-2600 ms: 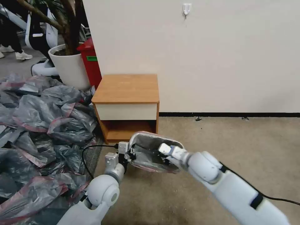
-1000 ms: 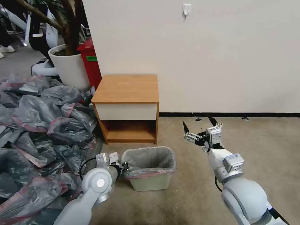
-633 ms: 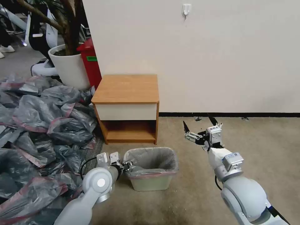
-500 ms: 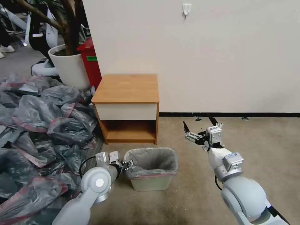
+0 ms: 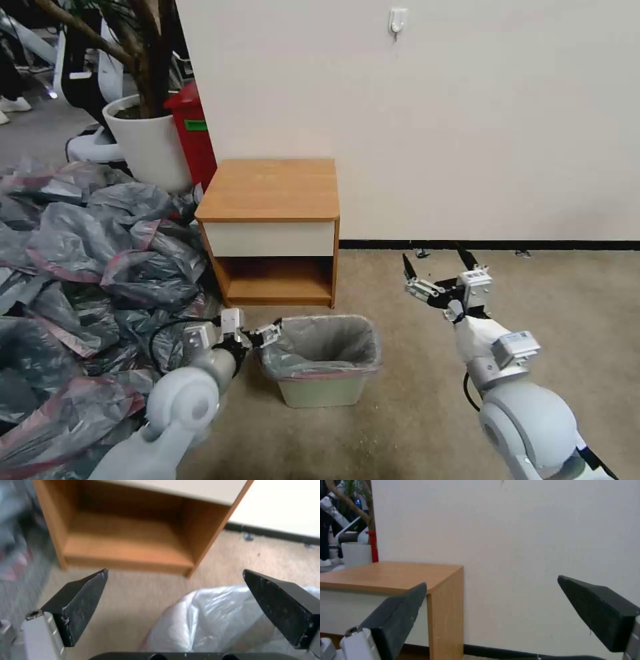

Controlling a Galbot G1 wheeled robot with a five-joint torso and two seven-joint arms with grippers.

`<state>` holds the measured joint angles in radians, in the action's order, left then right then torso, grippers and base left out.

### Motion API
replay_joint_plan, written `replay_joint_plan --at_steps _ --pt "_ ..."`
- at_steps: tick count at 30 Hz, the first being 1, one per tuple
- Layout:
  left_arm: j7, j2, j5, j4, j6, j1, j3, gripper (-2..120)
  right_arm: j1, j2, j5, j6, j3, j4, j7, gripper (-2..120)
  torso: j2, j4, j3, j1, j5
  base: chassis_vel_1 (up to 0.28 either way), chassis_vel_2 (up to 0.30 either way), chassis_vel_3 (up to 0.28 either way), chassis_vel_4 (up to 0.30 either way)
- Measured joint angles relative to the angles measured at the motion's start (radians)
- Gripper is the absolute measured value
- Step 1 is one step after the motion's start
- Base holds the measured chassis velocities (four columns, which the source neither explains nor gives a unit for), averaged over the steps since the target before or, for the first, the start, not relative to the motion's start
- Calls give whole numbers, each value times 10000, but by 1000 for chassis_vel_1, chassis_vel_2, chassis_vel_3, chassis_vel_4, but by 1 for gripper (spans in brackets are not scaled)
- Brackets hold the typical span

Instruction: Pick up the garbage bag from the table and place it over the trash can.

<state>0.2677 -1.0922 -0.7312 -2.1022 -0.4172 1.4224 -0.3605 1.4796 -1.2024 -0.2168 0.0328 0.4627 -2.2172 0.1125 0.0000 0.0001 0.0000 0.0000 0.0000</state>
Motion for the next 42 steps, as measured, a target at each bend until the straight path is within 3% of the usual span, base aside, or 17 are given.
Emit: replay_joint_plan --at_steps 2,5,6,8,9,10,13,14,18,29,42 --pt "-190 -68 325 -105 227 203 -88 100 79 -100 16 -174 26 30 -3 100 0 0 -1 0 1 0 0 0 0" --pt "-946 -517 1979 -221 1516 896 -423 100 363 -491 330 -497 108 101 -1 100 0 0 -1 0 0 0 0 0 0" --pt "-946 -517 1979 -221 1516 896 -423 100 363 -491 330 -497 108 101 -1 100 0 0 -1 0 0 0 0 0 0" --pt "-1426 -948 3018 -200 2506 1352 -699 100 593 -820 772 -562 248 184 0 100 0 0 0 0 0 0 0 0 0" --pt "-1426 -948 3018 -200 2506 1352 -699 100 593 -820 772 -562 248 184 0 100 0 0 0 0 0 0 0 0 0" --pt "-1570 -1170 3401 -186 3007 1543 -867 100 709 -955 946 -594 331 244 -75 100 0 0 -1 0 -2 0 0 0 0" --pt "-1962 -1819 4344 -160 3984 1946 -1446 100 980 -1223 1147 -594 606 315 -541 100 0 -2 -2 0 -2 0 0 0 0" --pt "-1962 -1819 4344 -160 3984 1946 -1446 100 980 -1223 1147 -594 606 315 -541 100 0 -2 -2 0 -2 0 0 0 0" --pt "-2322 -2378 5165 -179 4787 2322 -2235 100 1194 -1502 1173 -531 1037 389 -1918 100 1 -2 -1 0 -1 0 0 0 0" --pt "-2502 -3301 5669 284 6105 2614 -2880 100 1224 -2068 1435 -299 1095 676 -2385 100 0 0 -1 0 -2 0 0 0 0" --pt "-2507 -3397 5700 412 6240 2586 -2849 100 1239 -2198 1488 -334 1098 778 -2310 100 1 -1 -1 0 -1 0 0 0 0"
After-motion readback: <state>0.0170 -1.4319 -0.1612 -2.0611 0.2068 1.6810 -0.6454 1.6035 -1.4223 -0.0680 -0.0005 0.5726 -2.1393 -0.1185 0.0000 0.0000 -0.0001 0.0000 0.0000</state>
